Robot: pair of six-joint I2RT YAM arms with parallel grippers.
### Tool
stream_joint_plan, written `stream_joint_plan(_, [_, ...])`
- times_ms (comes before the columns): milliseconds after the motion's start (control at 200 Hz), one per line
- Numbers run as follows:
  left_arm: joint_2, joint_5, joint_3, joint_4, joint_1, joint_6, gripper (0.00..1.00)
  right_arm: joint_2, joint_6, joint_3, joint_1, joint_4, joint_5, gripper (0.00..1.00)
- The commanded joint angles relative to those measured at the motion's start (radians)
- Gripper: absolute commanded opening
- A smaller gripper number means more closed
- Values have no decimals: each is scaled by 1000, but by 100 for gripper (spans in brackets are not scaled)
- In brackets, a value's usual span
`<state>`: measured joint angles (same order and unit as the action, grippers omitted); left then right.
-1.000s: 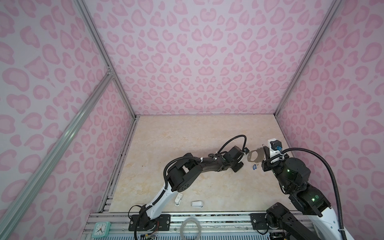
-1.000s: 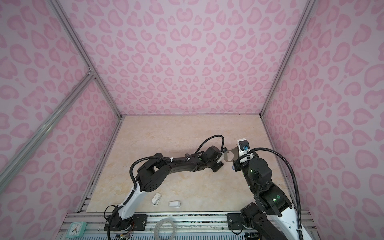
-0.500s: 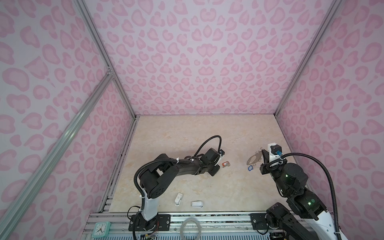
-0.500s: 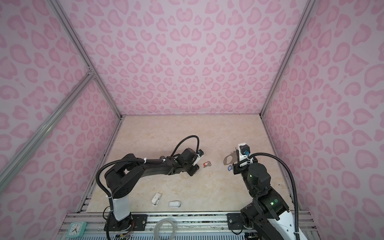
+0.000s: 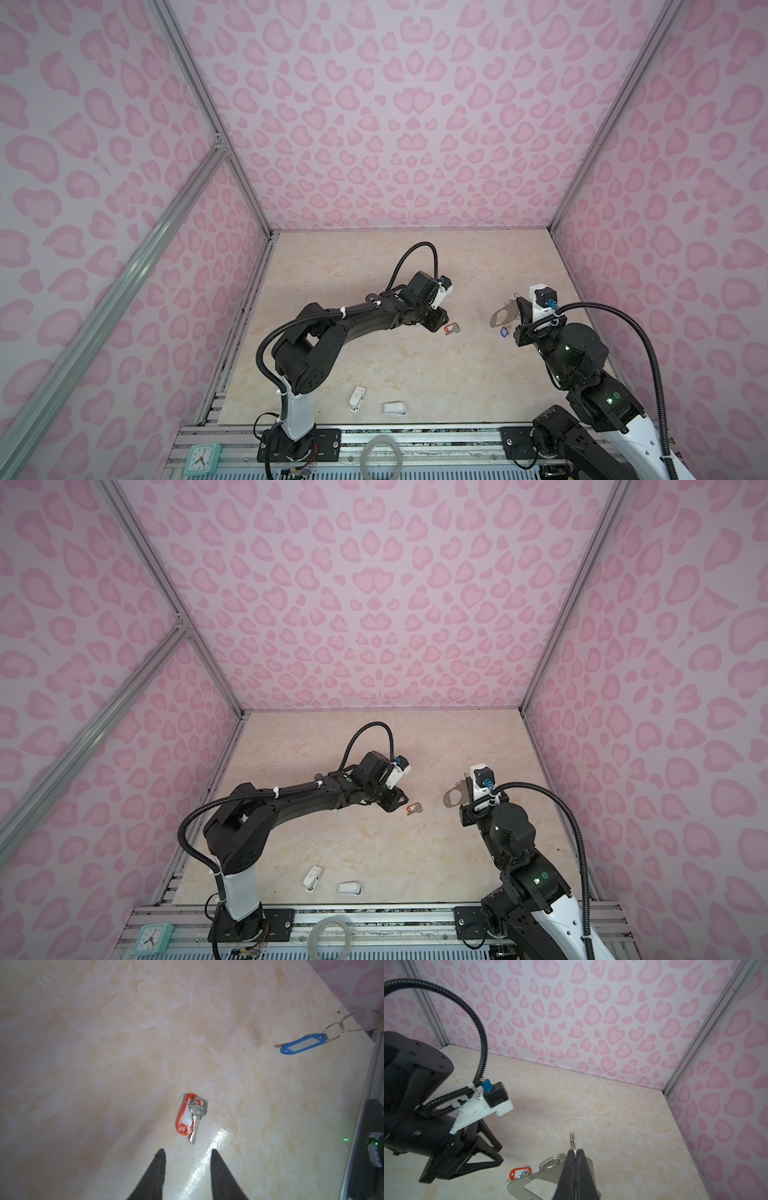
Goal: Put the keys on the keyring
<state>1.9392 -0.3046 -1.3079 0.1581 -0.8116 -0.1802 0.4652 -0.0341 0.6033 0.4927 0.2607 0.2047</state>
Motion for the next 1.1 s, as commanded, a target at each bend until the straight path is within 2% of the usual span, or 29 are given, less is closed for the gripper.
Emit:
stream_joint_plan(0, [58, -122, -78, 53, 9, -116, 35, -15, -1, 6, 3, 8, 10, 0])
stream_joint_plan(160, [116, -195, -141, 78, 12, -205, 31, -39, 5, -3, 2, 35, 16, 0])
stream_joint_plan(450, [179, -215, -189, 118, 9, -285, 30, -54, 5, -26, 1, 48, 16, 0])
stream_joint_plan(830, [244, -214, -244, 100, -7, -299, 30, -73, 8, -34, 2, 60, 21, 0])
stream_joint_plan(1095, [249, -130, -195, 83, -8, -254, 30, -72, 10, -36, 1, 58, 22, 0])
